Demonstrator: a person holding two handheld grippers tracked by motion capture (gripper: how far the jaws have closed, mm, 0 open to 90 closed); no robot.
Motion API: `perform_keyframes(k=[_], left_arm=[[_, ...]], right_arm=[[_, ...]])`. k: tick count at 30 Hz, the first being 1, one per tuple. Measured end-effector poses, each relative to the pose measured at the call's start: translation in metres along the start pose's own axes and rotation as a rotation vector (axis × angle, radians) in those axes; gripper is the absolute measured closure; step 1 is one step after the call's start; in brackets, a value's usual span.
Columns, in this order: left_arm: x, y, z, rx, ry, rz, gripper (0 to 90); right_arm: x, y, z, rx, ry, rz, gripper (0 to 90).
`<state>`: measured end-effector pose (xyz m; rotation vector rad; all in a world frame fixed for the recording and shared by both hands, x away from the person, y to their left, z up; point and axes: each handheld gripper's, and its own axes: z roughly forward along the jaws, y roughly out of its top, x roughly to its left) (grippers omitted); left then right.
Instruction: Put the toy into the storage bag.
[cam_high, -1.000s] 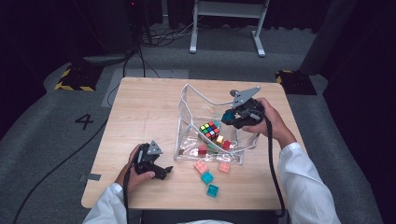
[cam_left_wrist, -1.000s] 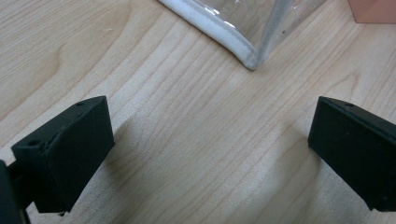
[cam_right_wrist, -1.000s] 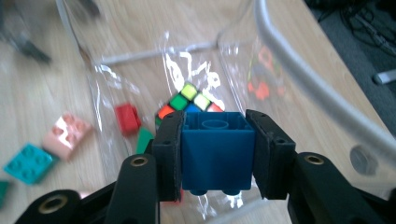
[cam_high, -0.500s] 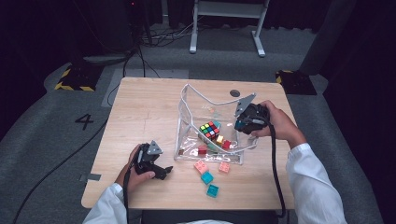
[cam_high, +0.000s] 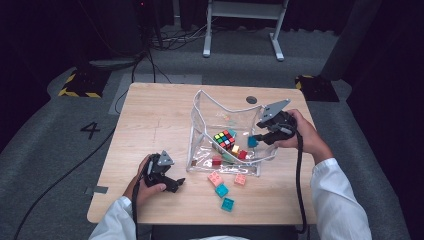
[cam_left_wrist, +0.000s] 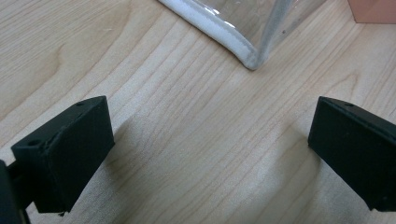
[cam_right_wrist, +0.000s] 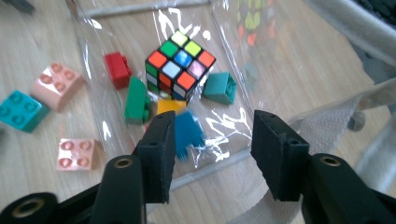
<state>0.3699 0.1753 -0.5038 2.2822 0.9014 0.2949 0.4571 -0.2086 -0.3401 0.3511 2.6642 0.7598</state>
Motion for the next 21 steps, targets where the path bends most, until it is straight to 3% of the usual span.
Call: perform_keyframes(k=[3, 8, 12, 21], left_arm=[[0.000, 0.000, 0.000, 0.000, 0.000, 0.000, 0.2], [0.000, 0.000, 0.000, 0.000, 0.000, 0.000, 0.2], [0.000, 0.000, 0.000, 0.000, 0.000, 0.000, 0.3], [0.000, 0.000, 0.000, 0.000, 0.000, 0.000, 0.2]], right_arm=[[0.003, -0.004, -0.009, -0.040, 0.012, 0.051, 46.4], [0.006, -0.016, -0.022, -0.148, -0.006, 0.082, 40.3], [0.009, -0.026, -0.036, -0.210, -0.052, 0.110, 33.7], [0.018, -0.063, -0.071, -0.314, -0.147, 0.228, 31.4]])
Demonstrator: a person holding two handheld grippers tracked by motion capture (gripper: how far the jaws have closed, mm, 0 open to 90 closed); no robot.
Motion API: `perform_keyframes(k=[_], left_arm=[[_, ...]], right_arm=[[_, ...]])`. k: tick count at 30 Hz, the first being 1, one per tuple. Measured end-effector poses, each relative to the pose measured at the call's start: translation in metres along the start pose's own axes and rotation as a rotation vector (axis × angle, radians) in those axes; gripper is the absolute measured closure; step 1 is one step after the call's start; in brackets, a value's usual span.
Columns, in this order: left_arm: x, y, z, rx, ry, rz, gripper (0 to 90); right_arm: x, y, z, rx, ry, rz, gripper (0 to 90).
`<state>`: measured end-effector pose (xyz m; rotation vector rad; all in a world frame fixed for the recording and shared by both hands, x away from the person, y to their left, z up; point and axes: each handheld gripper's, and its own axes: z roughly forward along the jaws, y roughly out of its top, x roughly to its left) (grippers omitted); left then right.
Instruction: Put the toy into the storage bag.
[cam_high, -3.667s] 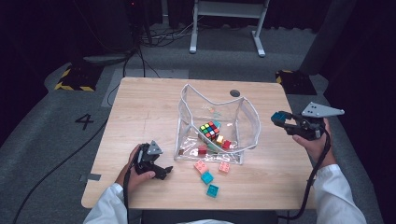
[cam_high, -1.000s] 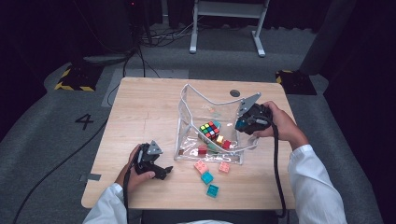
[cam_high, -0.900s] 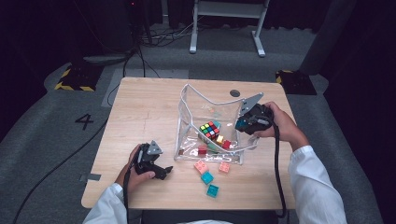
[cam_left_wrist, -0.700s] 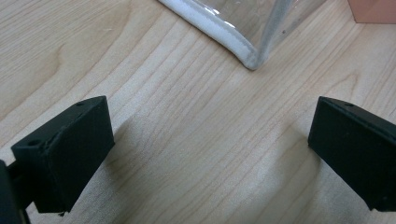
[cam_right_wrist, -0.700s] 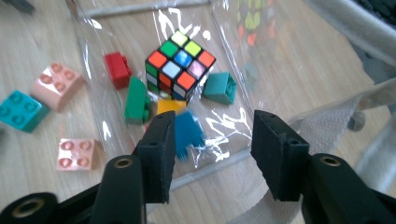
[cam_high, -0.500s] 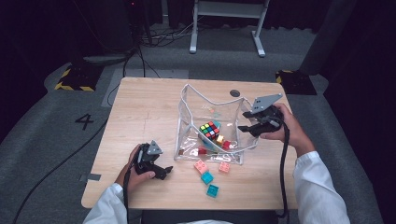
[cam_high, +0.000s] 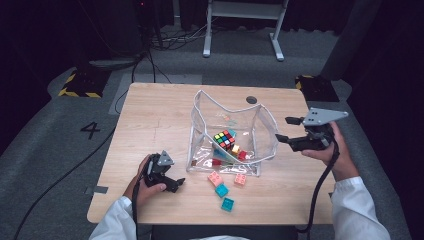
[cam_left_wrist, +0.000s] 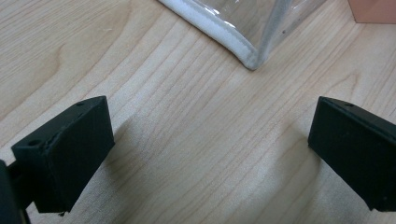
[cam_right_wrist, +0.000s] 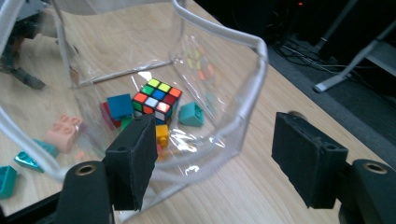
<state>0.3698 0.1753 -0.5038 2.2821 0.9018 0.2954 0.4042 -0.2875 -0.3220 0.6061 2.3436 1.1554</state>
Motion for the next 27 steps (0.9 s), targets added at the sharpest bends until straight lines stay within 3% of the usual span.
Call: perform_keyframes(k=[6, 14, 19, 27], left_arm=[[0.000, 0.000, 0.000, 0.000, 0.000, 0.000, 0.3], [0.000, 0.000, 0.000, 0.000, 0.000, 0.000, 0.3], [0.000, 0.000, 0.000, 0.000, 0.000, 0.000, 0.3], [0.000, 0.000, 0.000, 0.000, 0.002, -0.002, 0.3]], right_arm=[[-0.003, -0.027, -0.016, -0.007, -0.046, 0.044, 27.5], [0.003, -0.063, -0.010, 0.034, -0.037, 0.072, 26.6], [0.014, -0.085, 0.000, 0.057, -0.015, 0.076, 27.9], [0.038, -0.112, 0.020, 0.072, 0.066, 0.087, 30.5]])
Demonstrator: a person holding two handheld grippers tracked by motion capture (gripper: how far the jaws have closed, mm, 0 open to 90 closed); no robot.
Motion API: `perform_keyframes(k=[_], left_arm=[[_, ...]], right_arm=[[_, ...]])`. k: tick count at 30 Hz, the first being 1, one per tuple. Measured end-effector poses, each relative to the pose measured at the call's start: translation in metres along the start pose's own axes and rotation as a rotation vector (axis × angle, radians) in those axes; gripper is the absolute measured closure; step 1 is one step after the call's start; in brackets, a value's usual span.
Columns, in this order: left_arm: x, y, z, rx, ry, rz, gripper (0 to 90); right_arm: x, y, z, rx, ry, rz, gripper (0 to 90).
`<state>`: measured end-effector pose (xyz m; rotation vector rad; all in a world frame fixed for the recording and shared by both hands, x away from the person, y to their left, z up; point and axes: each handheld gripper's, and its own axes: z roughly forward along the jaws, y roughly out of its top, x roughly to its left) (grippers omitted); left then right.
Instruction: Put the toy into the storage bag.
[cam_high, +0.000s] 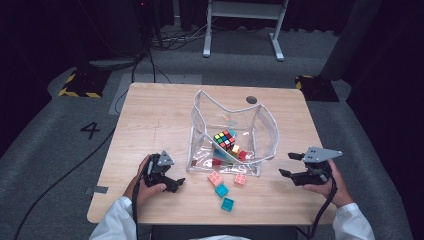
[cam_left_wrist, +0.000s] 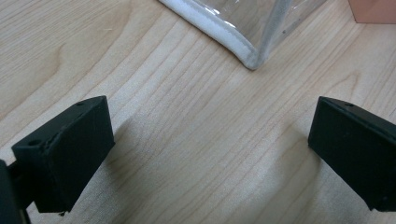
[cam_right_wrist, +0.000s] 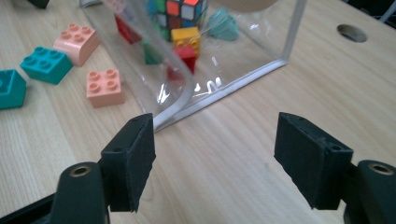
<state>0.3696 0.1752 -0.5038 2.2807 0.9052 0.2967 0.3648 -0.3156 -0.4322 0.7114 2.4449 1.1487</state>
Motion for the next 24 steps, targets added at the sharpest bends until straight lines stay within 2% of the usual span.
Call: perform_keyframes(k=[1, 7, 11, 12, 14, 18, 24], left_arm=[[0.000, 0.000, 0.000, 0.000, 0.000, -0.001, 0.3], [0.000, 0.000, 0.000, 0.001, 0.003, -0.002, 0.3], [0.000, 0.000, 0.000, 0.001, 0.003, -0.002, 0.3], [0.000, 0.000, 0.000, 0.001, 0.003, -0.001, 0.3], [0.000, 0.000, 0.000, 0.000, 0.002, -0.001, 0.3], [0.000, 0.000, 0.000, 0.000, 0.001, -0.001, 0.3], [0.000, 0.000, 0.000, 0.000, 0.001, -0.002, 0.3]], right_arm=[[0.004, -0.004, 0.004, 0.008, 0.020, 0.002, 30.6], [0.020, -0.019, 0.019, 0.017, 0.065, -0.005, 32.7], [0.031, -0.025, 0.030, 0.015, 0.126, 0.009, 36.8], [0.034, -0.026, 0.033, 0.021, 0.133, -0.001, 37.4], [0.040, -0.027, 0.039, 0.029, 0.148, -0.024, 38.8], [0.050, -0.026, 0.050, 0.022, 0.179, -0.027, 40.5], [0.063, -0.020, 0.067, 0.007, 0.187, -0.046, 40.9]])
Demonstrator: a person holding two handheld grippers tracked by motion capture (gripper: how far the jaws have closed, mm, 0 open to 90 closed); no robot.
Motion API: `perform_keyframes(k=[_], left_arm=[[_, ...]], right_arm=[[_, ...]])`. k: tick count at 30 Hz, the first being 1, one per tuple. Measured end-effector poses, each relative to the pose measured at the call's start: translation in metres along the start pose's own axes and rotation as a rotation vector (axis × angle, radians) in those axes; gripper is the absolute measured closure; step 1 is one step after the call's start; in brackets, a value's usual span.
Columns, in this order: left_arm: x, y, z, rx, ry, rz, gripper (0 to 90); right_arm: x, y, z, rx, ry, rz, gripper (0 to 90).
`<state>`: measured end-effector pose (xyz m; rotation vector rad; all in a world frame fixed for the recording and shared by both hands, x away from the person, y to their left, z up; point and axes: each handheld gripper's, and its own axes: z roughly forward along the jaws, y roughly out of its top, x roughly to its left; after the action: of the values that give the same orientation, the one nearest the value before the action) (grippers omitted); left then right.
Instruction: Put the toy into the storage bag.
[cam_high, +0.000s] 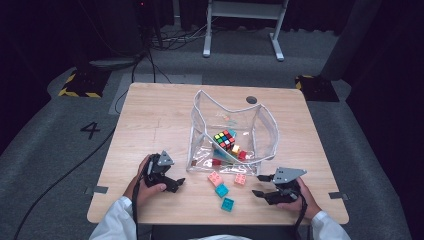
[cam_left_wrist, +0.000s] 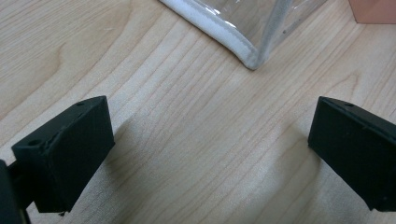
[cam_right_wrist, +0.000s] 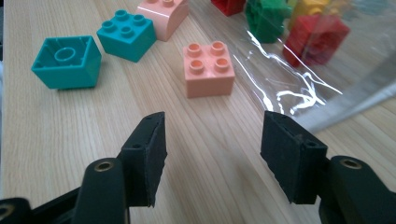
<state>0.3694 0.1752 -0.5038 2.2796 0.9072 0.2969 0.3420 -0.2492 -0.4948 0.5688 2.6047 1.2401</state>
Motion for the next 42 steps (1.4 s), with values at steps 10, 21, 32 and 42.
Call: perform_keyframes(k=[10, 21, 32, 42], left_arm=[[0.000, 0.000, 0.000, 0.001, -0.002, 0.002, 0.2], [0.000, 0.000, 0.000, 0.001, -0.002, 0.002, 0.2], [0.000, 0.000, 0.000, 0.001, -0.001, 0.001, 0.2], [0.000, 0.000, 0.000, 0.001, -0.001, 0.002, 0.2]], right_arm=[[0.005, 0.012, 0.026, 0.042, 0.001, 0.017, 38.1], [0.004, 0.022, 0.039, 0.053, -0.005, 0.021, 39.1], [0.005, 0.023, 0.040, 0.033, -0.011, 0.030, 59.2], [0.004, 0.015, 0.028, 0.030, 0.029, 0.017, 59.3]])
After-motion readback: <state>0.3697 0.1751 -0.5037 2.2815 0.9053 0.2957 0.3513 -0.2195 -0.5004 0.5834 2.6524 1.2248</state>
